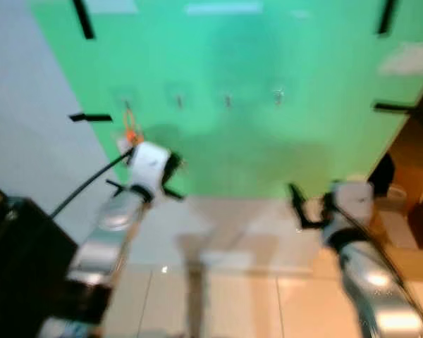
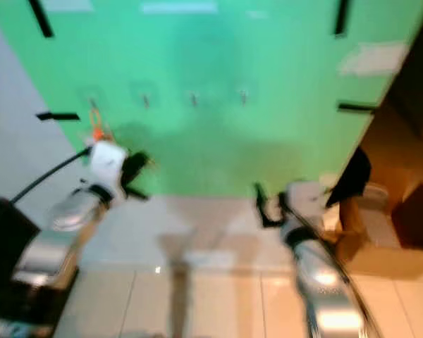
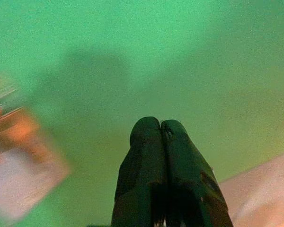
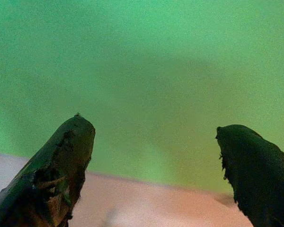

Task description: Hang keys on a hook

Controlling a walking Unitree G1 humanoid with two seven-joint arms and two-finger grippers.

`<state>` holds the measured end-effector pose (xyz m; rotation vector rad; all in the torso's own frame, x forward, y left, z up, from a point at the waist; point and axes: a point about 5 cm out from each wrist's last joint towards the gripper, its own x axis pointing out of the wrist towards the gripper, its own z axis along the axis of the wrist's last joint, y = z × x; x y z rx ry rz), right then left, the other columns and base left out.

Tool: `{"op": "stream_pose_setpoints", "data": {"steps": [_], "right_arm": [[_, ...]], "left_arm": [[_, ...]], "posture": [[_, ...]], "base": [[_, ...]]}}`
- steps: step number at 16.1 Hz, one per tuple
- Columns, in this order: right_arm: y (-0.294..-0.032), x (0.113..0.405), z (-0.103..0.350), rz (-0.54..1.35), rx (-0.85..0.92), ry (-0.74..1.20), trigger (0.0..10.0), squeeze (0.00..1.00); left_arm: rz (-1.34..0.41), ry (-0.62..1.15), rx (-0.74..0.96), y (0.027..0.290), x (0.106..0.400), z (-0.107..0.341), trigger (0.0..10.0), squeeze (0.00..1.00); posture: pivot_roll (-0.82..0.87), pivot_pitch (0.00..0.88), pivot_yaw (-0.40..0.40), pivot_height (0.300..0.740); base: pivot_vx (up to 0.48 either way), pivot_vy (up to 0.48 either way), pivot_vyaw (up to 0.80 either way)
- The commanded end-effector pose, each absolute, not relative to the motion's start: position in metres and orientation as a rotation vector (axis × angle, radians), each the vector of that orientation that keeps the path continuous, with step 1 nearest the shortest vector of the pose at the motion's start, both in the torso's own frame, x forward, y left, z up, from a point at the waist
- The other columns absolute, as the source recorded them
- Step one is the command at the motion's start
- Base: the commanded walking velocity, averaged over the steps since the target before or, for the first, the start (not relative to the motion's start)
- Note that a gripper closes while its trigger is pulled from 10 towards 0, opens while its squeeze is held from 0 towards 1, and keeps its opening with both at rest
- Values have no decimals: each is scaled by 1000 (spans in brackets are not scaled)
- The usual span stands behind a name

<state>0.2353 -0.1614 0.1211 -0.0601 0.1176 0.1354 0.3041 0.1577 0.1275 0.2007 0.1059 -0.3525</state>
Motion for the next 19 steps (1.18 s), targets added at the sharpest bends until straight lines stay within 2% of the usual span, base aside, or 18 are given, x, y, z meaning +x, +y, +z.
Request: {"op": "stream_pose_setpoints", "data": {"steps": [1, 4, 6, 8, 9, 13, 19], "right_arm": [[-164, 233, 125, 157, -61, 102, 10000, 0], [-164, 230, 130, 228, -59, 90, 10000, 0], [-162, 230, 134, 259, -58, 80, 10000, 0], [-159, 231, 137, 290, -56, 70, 10000, 0], [-156, 233, 142, 322, -60, 58, 10000, 0], [-147, 233, 153, 390, -82, 23, 10000, 0], [-135, 231, 161, 435, -86, -4, 10000, 0]], "left_arm": [[-423, 63, 170, 152, 302, 137, 10000, 0], [-633, 45, 153, 153, 293, 151, 10000, 0], [-764, 46, 106, 163, 295, 169, 10000, 0], [-849, 44, 74, 173, 302, 187, 10000, 0], [-917, 34, 56, 184, 315, 209, 10000, 0], [-986, 38, -59, 207, 337, 239, 10000, 0], [-911, 90, 5, 233, 358, 243, 10000, 0]], "posture": [[-149, 0, 84, 732], [-144, 0, 84, 732], [-137, 0, 84, 732], [-125, 0, 82, 732], [-120, 0, 83, 732], [-123, 0, 99, 732], [-125, 0, 122, 732]], "base": [[0, 0, 0], [0, 0, 0], [0, 0, 0], [0, 0, 0], [0, 0, 0], [0, 0, 0], [0, 0, 0]]}}
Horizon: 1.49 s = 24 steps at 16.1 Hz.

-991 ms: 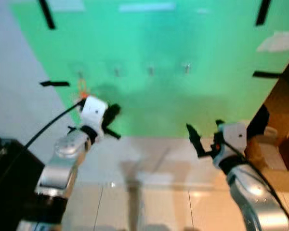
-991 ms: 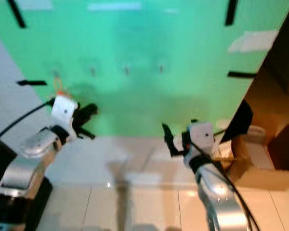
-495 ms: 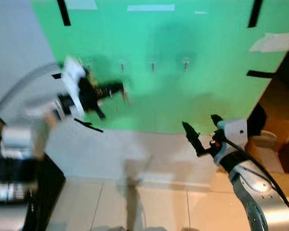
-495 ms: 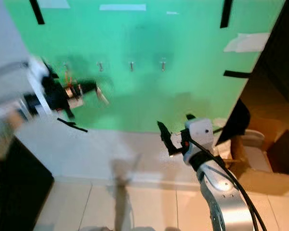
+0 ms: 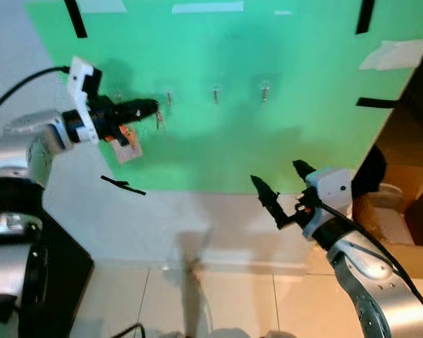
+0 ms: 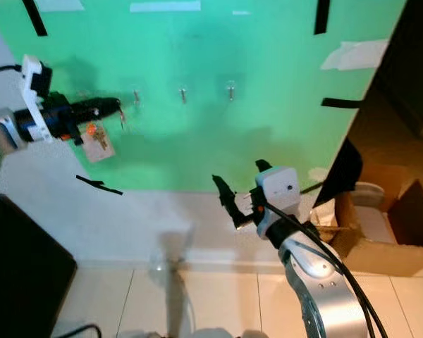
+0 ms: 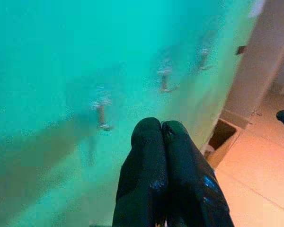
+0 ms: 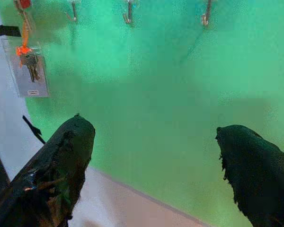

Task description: Hang keys on a hook

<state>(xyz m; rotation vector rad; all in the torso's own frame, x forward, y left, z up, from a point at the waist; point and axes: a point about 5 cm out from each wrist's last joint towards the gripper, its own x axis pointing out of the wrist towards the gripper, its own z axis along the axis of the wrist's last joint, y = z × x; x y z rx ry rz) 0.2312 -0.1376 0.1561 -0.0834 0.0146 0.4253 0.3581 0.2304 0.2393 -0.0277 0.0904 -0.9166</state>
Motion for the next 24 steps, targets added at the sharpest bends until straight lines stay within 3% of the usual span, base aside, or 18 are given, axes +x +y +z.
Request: {"op": "stream_pose_setpoints", "data": {"steps": [1, 10, 16, 24], "right_arm": [[-133, 231, 161, 435, -86, -1, 10000, 0], [-129, 236, 162, 412, -101, -10, 10000, 0], [-116, 233, 163, 529, -107, -9, 10000, 0], [-115, 236, 166, 539, -128, -20, 10000, 0]], "left_arm": [[-912, 92, 9, 235, 361, 245, 10000, 0], [-856, 71, 58, 239, 373, 241, 10000, 0], [-906, 91, 53, 222, 379, 232, 10000, 0], [-888, 62, 46, 210, 386, 234, 10000, 0]], "posture": [[-121, 0, 123, 732], [-121, 0, 127, 732], [-135, 0, 140, 732], [-139, 0, 140, 732]], "base": [[0, 0, 0], [0, 0, 0], [0, 0, 0], [0, 0, 0]]}}
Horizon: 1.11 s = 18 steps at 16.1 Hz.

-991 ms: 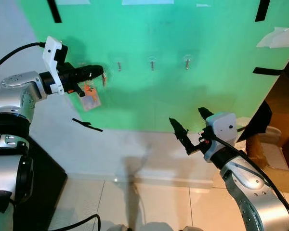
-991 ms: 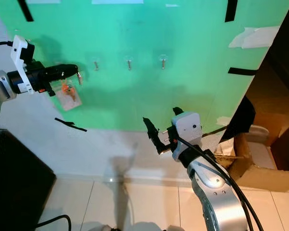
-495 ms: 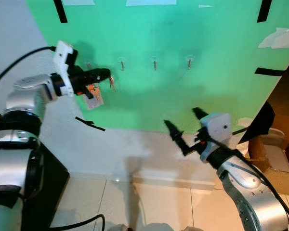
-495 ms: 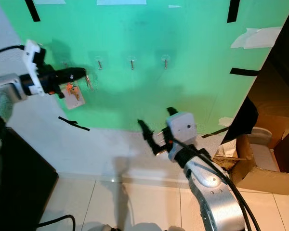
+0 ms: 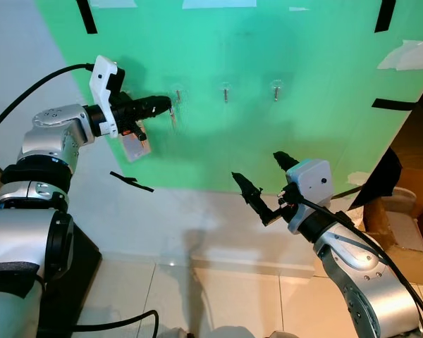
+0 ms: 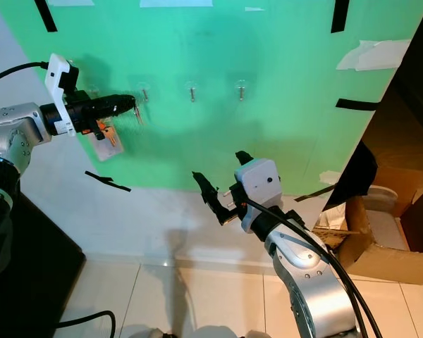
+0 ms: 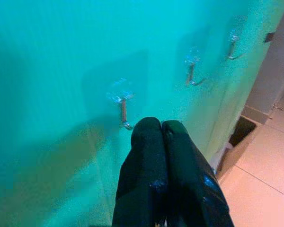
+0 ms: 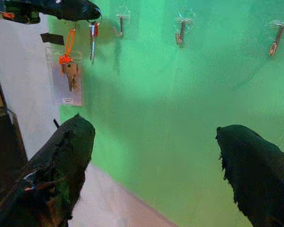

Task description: Hang keys on a hook

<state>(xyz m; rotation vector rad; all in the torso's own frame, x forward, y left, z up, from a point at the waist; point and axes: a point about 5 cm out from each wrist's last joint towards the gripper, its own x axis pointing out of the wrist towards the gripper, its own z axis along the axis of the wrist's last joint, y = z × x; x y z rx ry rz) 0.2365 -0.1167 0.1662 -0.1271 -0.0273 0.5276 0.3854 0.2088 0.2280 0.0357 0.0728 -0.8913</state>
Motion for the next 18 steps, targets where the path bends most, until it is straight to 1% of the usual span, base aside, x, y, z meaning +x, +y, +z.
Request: {"op": "stream_pose_setpoints", "data": {"steps": [1, 6, 12, 15, 17, 18], "right_arm": [[-115, 236, 166, 536, -129, -20, 10000, 0], [-115, 237, 167, 517, -134, -23, 10000, 0], [-116, 240, 167, 499, -136, -28, 10000, 0], [-116, 240, 167, 497, -134, -30, 10000, 0], [-116, 239, 167, 497, -131, -31, 10000, 0], [-116, 239, 167, 496, -131, -31, 10000, 0]], "left_arm": [[-860, 58, 60, 210, 388, 233, 10000, 0], [-770, 33, 86, 211, 393, 233, 10000, 0], [-755, 27, 117, 202, 395, 230, 10000, 0], [-790, 19, 104, 197, 395, 233, 10000, 0], [-854, 5, 68, 192, 395, 238, 10000, 0], [-843, 2, 76, 191, 395, 239, 10000, 0]], "posture": [[-139, 0, 140, 732], [-142, 0, 143, 732], [-138, 0, 146, 732], [-138, 0, 146, 732], [-138, 0, 146, 732], [-138, 0, 146, 732]], "base": [[0, 0, 0], [0, 0, 0], [0, 0, 0], [0, 0, 0], [0, 0, 0], [0, 0, 0]]}}
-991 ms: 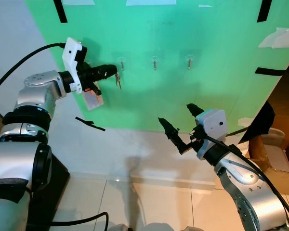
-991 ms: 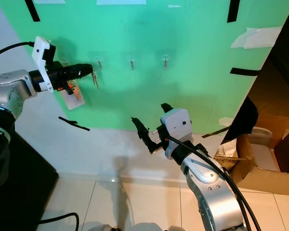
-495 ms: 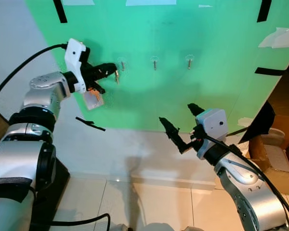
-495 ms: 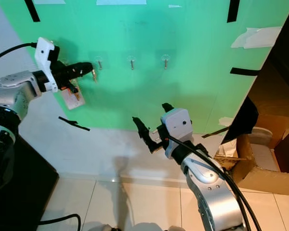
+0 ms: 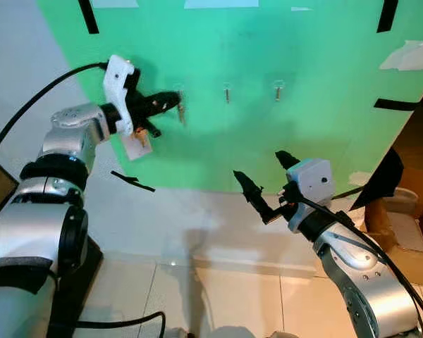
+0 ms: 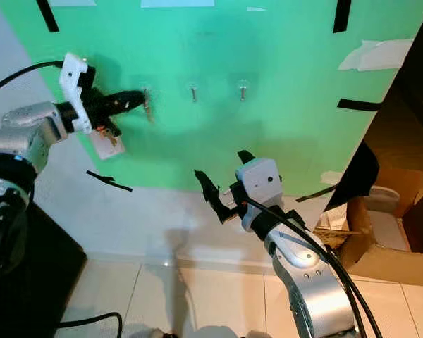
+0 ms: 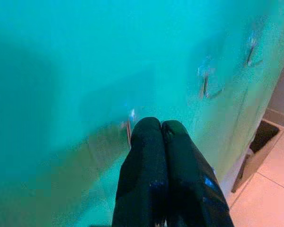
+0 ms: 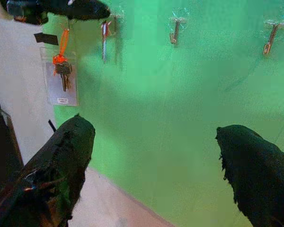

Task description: Hang keys on a hook

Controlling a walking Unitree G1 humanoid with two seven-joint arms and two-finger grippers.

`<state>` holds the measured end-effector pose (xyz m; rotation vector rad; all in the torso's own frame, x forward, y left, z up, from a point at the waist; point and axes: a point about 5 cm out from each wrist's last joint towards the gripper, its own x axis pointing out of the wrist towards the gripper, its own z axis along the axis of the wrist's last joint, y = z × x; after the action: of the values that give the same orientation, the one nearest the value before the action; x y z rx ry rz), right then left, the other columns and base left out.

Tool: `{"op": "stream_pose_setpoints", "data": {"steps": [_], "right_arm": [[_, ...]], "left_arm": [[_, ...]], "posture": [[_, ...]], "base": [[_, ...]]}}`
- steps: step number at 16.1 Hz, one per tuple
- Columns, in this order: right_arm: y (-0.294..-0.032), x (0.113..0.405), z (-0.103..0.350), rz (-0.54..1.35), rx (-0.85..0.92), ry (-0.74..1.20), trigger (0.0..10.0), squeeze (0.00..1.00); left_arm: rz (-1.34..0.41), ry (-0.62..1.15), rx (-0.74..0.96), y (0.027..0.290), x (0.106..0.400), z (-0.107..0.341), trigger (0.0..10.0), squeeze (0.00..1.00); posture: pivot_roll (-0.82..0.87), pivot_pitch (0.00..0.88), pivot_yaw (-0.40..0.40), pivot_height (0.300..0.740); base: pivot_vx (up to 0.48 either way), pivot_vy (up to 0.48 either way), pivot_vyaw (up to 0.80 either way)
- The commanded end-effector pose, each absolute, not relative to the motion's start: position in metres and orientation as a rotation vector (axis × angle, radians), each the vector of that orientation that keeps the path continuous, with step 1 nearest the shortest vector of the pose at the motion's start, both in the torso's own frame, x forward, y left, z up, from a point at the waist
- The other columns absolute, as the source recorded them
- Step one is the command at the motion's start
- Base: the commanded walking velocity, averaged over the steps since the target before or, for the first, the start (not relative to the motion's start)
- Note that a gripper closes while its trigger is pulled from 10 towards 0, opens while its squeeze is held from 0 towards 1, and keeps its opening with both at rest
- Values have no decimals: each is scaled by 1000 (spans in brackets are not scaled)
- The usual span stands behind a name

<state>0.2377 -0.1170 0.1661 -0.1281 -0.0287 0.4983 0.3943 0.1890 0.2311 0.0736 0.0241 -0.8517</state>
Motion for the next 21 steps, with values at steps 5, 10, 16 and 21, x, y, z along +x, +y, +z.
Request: {"op": "stream_pose_setpoints", "data": {"steps": [5, 10, 16, 21], "right_arm": [[-115, 240, 167, 492, -131, -36, 10000, 0], [-115, 241, 167, 487, -134, -35, 10000, 0], [-115, 242, 167, 487, -139, -41, 10000, 0], [-113, 243, 167, 490, -142, -43, 10000, 0]], "left_arm": [[-736, -9, 107, 193, 400, 239, 10000, 0], [-663, 55, 231, 198, 401, 228, 10000, 0], [-697, 41, 215, 201, 398, 228, 10000, 0], [-798, 45, 184, 196, 395, 226, 10000, 0]], "posture": [[-139, 0, 158, 732], [-141, 0, 160, 732], [-139, 0, 158, 732], [-131, 0, 154, 732]], "base": [[0, 0, 0], [0, 0, 0], [0, 0, 0], [0, 0, 0]]}}
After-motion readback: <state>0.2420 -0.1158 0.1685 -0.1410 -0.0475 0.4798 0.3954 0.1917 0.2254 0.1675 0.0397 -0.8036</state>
